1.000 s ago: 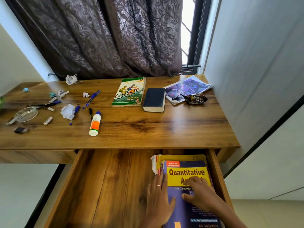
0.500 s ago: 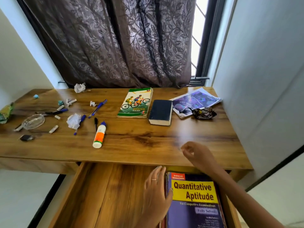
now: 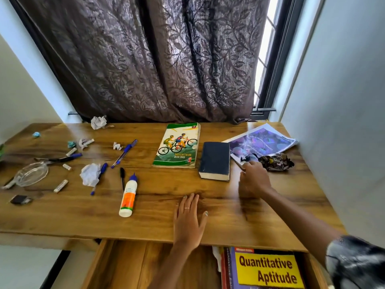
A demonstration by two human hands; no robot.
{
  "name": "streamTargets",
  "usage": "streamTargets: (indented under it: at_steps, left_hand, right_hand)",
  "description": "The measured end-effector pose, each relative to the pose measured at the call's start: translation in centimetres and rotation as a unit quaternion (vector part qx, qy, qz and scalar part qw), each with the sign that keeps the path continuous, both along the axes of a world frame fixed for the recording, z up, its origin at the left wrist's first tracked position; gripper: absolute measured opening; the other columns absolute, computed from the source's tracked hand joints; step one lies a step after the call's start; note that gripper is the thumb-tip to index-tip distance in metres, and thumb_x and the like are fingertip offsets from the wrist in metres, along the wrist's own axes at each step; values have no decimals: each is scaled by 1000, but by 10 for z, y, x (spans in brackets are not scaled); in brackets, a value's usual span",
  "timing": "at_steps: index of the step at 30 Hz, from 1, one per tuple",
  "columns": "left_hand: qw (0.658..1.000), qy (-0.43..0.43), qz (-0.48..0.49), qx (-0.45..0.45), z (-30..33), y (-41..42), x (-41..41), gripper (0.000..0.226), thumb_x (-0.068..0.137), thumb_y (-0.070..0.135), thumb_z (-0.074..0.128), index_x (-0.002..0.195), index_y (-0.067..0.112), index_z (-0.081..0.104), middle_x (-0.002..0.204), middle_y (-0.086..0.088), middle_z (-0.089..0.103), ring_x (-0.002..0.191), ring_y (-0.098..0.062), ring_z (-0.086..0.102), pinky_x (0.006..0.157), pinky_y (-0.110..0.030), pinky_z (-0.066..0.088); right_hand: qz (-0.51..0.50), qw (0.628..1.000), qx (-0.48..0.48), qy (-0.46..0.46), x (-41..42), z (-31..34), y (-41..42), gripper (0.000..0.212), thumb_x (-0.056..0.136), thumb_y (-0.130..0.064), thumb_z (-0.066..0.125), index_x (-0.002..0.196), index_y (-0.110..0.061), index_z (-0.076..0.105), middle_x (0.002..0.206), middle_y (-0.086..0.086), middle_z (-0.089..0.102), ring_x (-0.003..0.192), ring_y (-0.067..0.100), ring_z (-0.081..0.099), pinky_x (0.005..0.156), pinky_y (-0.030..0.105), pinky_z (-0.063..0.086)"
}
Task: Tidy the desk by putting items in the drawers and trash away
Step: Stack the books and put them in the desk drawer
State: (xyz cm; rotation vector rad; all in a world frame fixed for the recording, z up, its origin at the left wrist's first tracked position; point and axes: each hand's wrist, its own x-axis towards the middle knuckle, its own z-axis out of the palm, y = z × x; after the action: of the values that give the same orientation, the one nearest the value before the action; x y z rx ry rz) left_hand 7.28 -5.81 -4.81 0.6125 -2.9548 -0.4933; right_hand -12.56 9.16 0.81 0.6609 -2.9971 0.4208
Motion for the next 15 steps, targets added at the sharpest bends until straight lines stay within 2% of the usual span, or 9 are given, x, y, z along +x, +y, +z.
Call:
streamTargets:
  at_steps: [2, 4, 6, 9, 11, 15]
  left_hand:
    - [1000, 1, 4, -30, -4, -4, -2, 69, 93, 61, 8, 141, 23, 40, 143, 3, 47, 134, -18, 42, 110, -43, 27]
    - [999, 10, 1, -46, -7, -5, -5, 60, 93, 57, 23, 137, 23, 45, 139, 3, 52, 128, -19, 49, 111, -42, 32]
    - [999, 12, -3, -45, -7, -4, -6, 60, 91, 56, 28, 138, 23, 44, 141, 3, 50, 129, -19, 48, 108, -42, 23]
    - [998, 2, 0, -59, -9, -5, -6, 59, 94, 56, 23, 139, 22, 42, 142, 2, 49, 130, -20, 46, 105, -42, 21]
    - [998, -1, 0, -58, -9, -4, -6, 59, 93, 56, 27, 139, 22, 43, 142, 2, 48, 131, -19, 45, 105, -42, 20]
    - [998, -15, 3, -56, -9, -5, -7, 61, 95, 57, 17, 140, 24, 42, 144, 4, 46, 133, -18, 43, 105, -42, 20]
  right_hand:
    - [9, 999, 48, 18, -9, -4, -6, 26, 84, -22, 57, 105, -7, 58, 111, 13, 58, 106, 30, 51, 81, 37, 44]
    - [24, 997, 70, 23, -17, -9, -12, 24, 81, -20, 58, 101, -6, 57, 106, 14, 57, 103, 30, 52, 79, 35, 45]
    - [25, 995, 87, 36, -27, -12, -17, 20, 84, -11, 53, 102, -4, 57, 107, 16, 58, 103, 32, 53, 80, 35, 47]
    - [19, 990, 128, 51, -42, -15, -24, 26, 92, 0, 39, 111, -1, 57, 111, 17, 59, 107, 33, 54, 85, 37, 50]
    - [16, 987, 152, 53, -48, -15, -27, 28, 93, 0, 37, 113, -1, 57, 113, 17, 58, 109, 32, 54, 86, 36, 49]
    - [22, 974, 220, 55, -55, -9, -37, 30, 93, 3, 39, 118, 0, 56, 116, 17, 58, 113, 32, 54, 88, 36, 49]
